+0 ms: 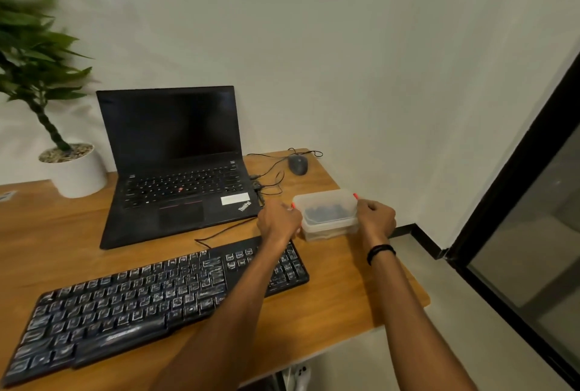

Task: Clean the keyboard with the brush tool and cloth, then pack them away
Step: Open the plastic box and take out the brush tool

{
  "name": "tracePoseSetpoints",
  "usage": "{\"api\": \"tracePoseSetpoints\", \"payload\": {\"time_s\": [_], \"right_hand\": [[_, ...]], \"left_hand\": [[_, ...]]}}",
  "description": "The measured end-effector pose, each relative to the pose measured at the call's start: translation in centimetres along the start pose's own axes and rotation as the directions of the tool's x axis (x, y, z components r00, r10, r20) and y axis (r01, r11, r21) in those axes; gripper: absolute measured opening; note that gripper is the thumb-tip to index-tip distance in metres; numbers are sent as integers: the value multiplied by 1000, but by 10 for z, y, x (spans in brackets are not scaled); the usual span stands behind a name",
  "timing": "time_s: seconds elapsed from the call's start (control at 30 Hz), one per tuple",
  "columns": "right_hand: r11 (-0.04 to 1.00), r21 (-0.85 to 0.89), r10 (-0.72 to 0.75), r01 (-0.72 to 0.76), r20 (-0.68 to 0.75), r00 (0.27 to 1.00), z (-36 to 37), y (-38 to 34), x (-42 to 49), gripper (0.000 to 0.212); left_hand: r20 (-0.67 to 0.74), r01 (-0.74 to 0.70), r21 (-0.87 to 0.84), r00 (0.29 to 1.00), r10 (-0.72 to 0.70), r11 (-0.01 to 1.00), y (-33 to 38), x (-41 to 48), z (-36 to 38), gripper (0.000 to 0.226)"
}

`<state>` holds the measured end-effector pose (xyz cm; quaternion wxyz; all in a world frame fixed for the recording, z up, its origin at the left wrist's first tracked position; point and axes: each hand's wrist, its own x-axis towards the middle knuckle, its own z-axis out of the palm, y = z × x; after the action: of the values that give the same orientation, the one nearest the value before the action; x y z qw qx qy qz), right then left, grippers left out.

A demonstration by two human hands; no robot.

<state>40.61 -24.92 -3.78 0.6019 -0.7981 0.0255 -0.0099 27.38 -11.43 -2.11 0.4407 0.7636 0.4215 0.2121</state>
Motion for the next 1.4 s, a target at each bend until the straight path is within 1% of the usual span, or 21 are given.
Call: {"api": "tracePoseSetpoints", "payload": {"time_s": [0.13,0.17,0.27,0.4,0.47,0.53,0.63,0.67,0.73,0.77,0.87,1.0,1.1,1.17,1.23,1.3,1.37,1.4], "right_hand": [[998,18,66,-65,-36,997,0,4,7,35],[998,13,59,-58,-35,998,1,5,7,34],[999,-35,-24,23,-21,999,4,5,2,25],[993,-89,-79,76,-32,996,5,3,0,26],[990,-110,-92,87,-40,995,3,3,1,27],[985,-133,-122,114,-54,991,2,2,-2,27],[973,-146,-194,181,-81,978,-1,-2,-6,28],[967,-155,-216,202,-80,973,-1,-3,-7,29],[956,-181,-242,229,-52,969,-1,-4,-9,31],[954,-187,-245,235,-31,969,0,-2,-10,31],[956,-184,-232,228,-1,973,-2,-1,-13,30],[966,-130,-225,225,12,974,-7,-7,-17,26],[977,-73,-204,203,-7,979,-14,-12,-18,23],[983,-9,-185,184,-23,983,-20,-15,-21,22],[981,63,-182,184,-33,983,-27,-17,-25,22],[971,161,-172,176,-35,984,-34,-15,-31,21],[957,260,-128,130,-26,991,-40,-10,-38,31],[949,305,-76,78,-17,997,-43,-7,-42,37]], "left_hand": [[-9,20,-21,1000,-20,1000,-4,1,2,21],[-10,19,-30,1000,-19,999,-4,1,1,20],[-11,17,-49,1000,-18,999,-2,1,-3,20],[9,41,-46,999,-41,998,-1,2,-6,30],[48,45,-43,998,-42,998,-4,0,-6,23],[45,6,-3,999,-6,1000,-6,-3,-5,19],[-32,-104,162,993,111,981,1,-7,-8,11],[-38,-129,214,989,140,968,5,-9,-11,12],[-24,-146,259,987,158,955,10,-9,-15,23],[-10,-148,249,988,156,957,10,-7,-15,25],[12,-155,193,988,155,969,7,-6,-14,20],[32,-158,122,987,155,980,4,-10,-10,25],[38,-169,5,985,169,986,3,-17,-7,29],[24,-176,-86,984,178,981,2,-24,-8,19],[4,-184,-170,982,187,968,-1,-33,-9,32],[-17,-185,-239,982,186,953,-6,-42,-11,35],[-23,-170,-311,985,172,935,-9,-54,-16,31],[-20,-160,-357,986,164,920,-11,-61,-19,26]]}}
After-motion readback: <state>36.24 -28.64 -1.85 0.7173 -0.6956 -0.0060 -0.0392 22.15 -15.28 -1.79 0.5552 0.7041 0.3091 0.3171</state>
